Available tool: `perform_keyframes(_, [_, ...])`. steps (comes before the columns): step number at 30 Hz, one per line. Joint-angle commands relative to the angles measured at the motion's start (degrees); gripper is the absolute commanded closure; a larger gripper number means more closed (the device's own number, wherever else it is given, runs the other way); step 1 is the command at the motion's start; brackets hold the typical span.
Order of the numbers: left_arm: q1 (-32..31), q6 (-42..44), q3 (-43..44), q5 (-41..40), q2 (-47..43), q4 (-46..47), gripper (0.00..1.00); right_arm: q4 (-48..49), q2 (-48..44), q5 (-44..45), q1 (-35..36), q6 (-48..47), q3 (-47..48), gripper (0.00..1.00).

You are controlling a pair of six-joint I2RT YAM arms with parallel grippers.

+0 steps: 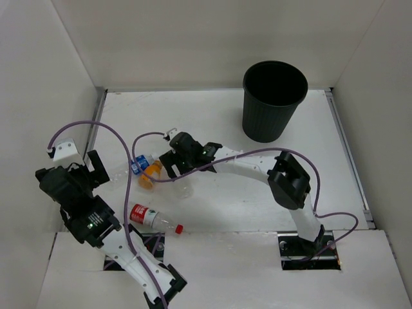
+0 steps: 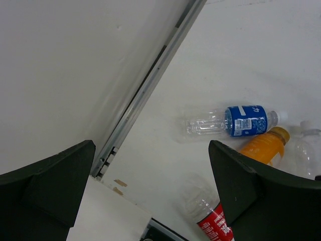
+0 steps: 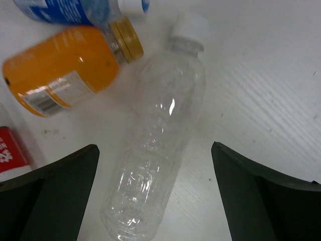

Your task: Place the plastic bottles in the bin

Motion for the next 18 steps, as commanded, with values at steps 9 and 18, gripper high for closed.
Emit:
perform_keyframes(9, [-0.5, 0.7, 3.0, 0.4, 1.4, 1.6, 0.00, 0.5, 3.9, 4.6, 1.4, 0.1, -5.6, 0.15])
perform_keyframes(18, [-1.6, 2.2, 2.1, -0.1, 1.7, 2.2, 0.00, -1.1, 3.0, 7.2, 1.5, -4.5, 1.7, 0.95])
